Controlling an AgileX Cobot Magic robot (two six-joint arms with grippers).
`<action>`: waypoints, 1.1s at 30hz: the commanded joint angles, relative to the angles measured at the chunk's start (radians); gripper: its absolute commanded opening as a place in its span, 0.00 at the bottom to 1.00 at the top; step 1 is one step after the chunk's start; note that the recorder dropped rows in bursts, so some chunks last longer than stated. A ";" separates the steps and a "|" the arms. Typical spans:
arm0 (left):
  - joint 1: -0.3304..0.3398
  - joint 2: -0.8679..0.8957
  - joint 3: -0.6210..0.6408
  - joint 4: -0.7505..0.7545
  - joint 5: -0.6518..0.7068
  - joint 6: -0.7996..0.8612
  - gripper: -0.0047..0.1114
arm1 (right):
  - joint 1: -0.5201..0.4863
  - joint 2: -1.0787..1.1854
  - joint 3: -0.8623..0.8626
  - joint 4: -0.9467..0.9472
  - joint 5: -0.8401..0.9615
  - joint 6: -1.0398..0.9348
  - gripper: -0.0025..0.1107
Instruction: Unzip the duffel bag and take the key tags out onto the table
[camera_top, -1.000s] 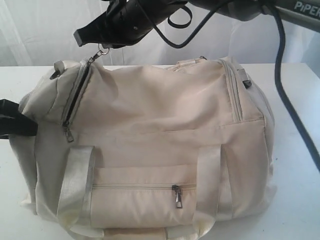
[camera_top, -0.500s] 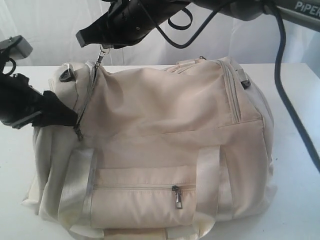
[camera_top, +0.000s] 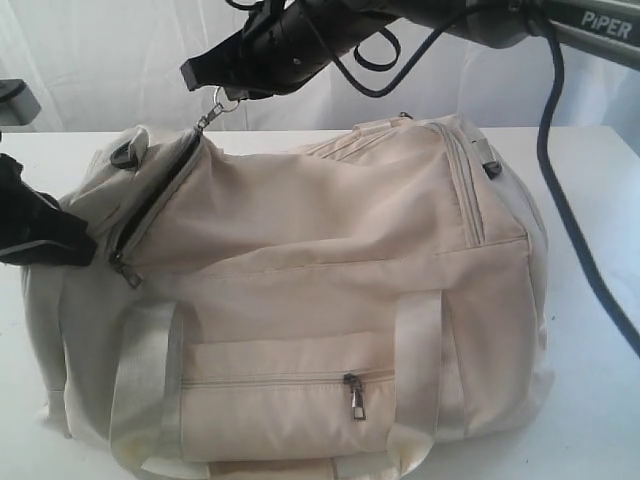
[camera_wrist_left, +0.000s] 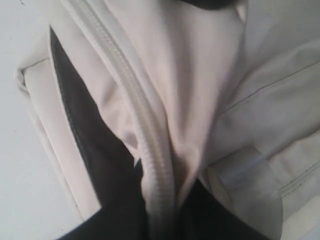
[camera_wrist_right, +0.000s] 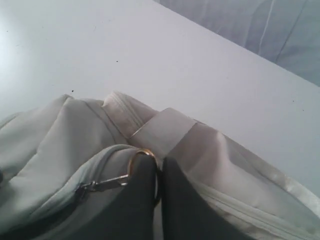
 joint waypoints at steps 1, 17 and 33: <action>-0.006 -0.049 0.032 0.089 0.146 -0.016 0.04 | -0.072 0.001 -0.008 -0.060 -0.125 -0.014 0.02; -0.006 -0.057 0.096 0.146 0.070 -0.075 0.04 | -0.261 0.064 -0.008 -0.068 -0.179 -0.016 0.02; -0.006 -0.057 0.096 0.360 0.016 -0.316 0.04 | -0.446 -0.032 -0.008 -0.254 -0.004 -0.014 0.02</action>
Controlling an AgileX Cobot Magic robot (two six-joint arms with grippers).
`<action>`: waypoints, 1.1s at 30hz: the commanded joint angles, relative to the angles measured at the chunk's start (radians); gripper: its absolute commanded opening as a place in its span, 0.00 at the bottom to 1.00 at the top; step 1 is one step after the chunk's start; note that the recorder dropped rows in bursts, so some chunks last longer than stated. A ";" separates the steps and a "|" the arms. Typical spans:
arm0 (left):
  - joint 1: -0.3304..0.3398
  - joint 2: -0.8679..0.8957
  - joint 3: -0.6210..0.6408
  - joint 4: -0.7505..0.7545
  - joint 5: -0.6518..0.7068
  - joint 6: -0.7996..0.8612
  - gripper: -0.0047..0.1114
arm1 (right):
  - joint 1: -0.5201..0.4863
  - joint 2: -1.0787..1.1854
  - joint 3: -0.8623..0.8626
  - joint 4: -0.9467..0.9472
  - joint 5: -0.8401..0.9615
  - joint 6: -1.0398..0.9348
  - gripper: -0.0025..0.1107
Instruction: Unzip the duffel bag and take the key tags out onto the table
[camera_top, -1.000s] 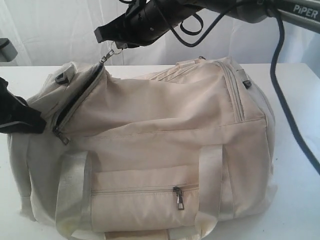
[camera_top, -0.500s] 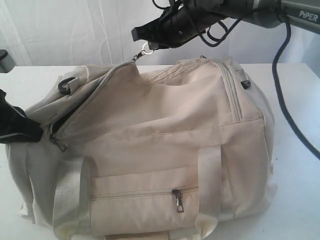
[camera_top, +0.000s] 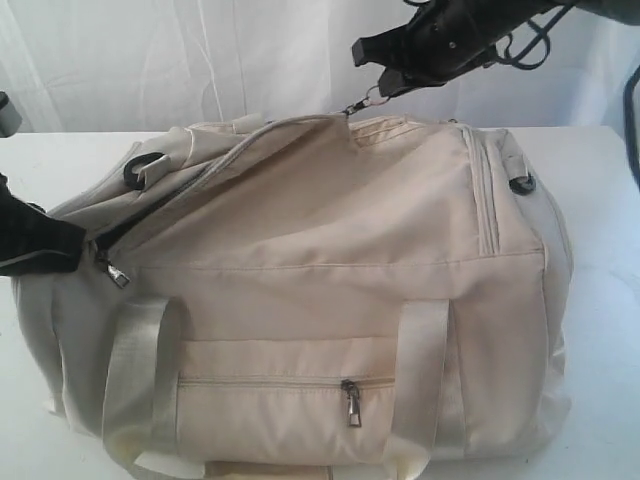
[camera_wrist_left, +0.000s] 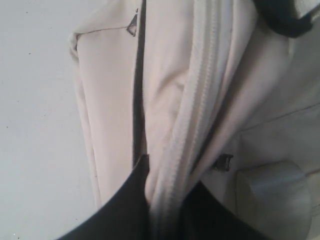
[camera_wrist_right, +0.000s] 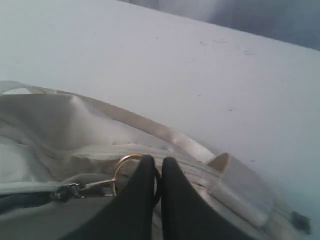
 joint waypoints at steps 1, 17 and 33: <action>0.014 -0.009 0.022 0.242 0.129 -0.120 0.04 | -0.100 -0.055 -0.010 -0.312 -0.154 -0.009 0.02; 0.033 -0.009 -0.032 0.487 0.125 -0.434 0.04 | -0.219 -0.166 -0.008 -0.353 -0.042 0.096 0.02; 0.033 0.207 -0.320 -0.264 0.064 0.297 0.62 | 0.034 0.003 -0.008 0.144 0.216 -0.252 0.32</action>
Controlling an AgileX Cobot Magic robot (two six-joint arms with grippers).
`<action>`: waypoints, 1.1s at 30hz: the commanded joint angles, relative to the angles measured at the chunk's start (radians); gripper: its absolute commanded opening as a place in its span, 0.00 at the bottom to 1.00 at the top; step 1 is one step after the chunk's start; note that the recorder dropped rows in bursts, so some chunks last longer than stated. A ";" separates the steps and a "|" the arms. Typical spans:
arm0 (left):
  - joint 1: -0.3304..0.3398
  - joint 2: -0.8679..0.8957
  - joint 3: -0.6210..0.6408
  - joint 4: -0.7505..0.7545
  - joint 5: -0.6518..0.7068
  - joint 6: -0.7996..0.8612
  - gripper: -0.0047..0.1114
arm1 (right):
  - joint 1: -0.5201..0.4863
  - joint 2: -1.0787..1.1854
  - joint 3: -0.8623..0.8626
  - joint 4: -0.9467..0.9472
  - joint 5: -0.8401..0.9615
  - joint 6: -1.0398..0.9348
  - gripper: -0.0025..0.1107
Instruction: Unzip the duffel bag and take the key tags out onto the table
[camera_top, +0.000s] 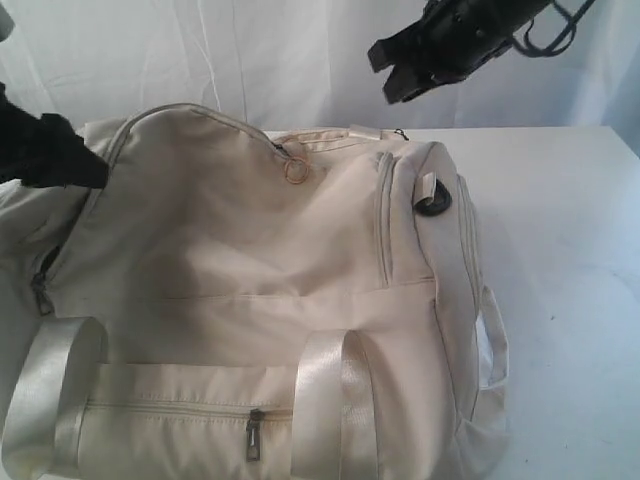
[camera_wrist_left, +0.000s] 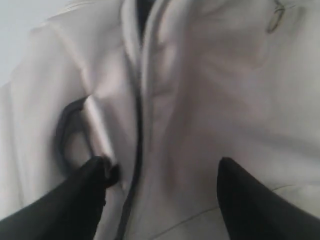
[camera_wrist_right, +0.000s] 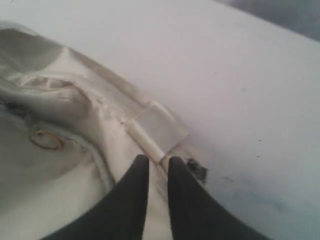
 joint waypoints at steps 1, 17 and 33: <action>0.001 0.168 -0.136 -0.153 0.022 0.141 0.62 | 0.050 0.057 0.002 0.104 0.030 -0.099 0.40; 0.001 0.514 -0.486 -0.418 0.182 0.452 0.51 | 0.123 0.159 0.002 0.167 -0.004 -0.257 0.48; 0.014 0.520 -0.490 -0.333 0.195 0.438 0.04 | 0.192 0.209 0.002 0.146 -0.063 -0.388 0.42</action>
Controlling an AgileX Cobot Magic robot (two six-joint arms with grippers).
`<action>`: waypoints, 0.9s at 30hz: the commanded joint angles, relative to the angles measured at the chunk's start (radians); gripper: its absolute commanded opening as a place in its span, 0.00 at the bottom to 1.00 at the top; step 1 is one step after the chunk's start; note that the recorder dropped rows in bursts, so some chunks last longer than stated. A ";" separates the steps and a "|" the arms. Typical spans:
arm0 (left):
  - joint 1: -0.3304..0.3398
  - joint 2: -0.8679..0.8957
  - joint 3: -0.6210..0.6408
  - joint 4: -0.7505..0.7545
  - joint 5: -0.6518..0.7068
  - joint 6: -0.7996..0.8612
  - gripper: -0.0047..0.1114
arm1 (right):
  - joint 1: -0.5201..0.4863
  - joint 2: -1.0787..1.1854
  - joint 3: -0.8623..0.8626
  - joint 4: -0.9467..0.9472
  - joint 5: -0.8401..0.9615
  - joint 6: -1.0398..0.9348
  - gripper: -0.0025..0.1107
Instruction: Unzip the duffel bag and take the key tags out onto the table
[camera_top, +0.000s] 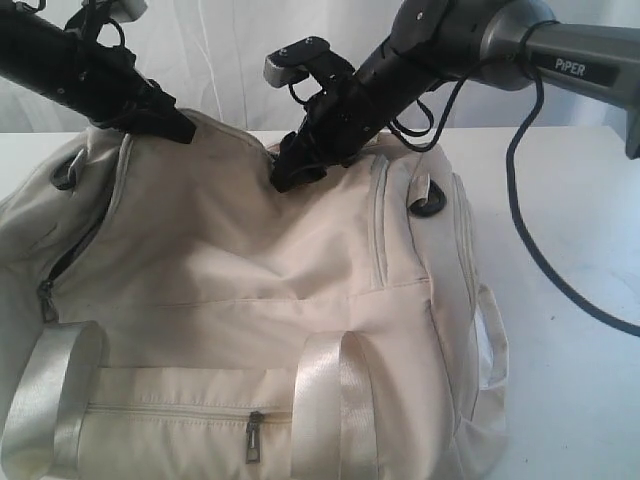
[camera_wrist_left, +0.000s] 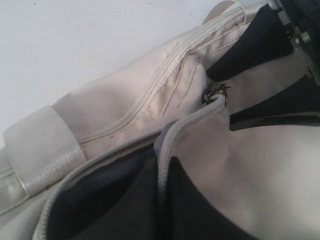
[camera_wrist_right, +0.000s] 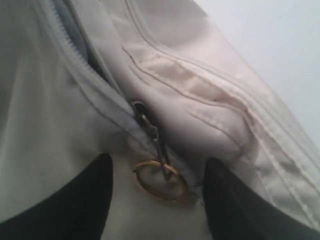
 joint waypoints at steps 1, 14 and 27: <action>0.017 -0.003 -0.006 0.013 0.013 -0.019 0.04 | 0.006 0.014 0.002 -0.024 0.002 -0.022 0.38; 0.091 -0.033 -0.006 0.026 0.011 -0.083 0.04 | 0.006 -0.022 0.000 -0.142 0.001 -0.013 0.02; 0.093 -0.048 -0.006 0.051 0.013 -0.094 0.04 | -0.024 -0.074 -0.002 -0.155 -0.021 0.036 0.02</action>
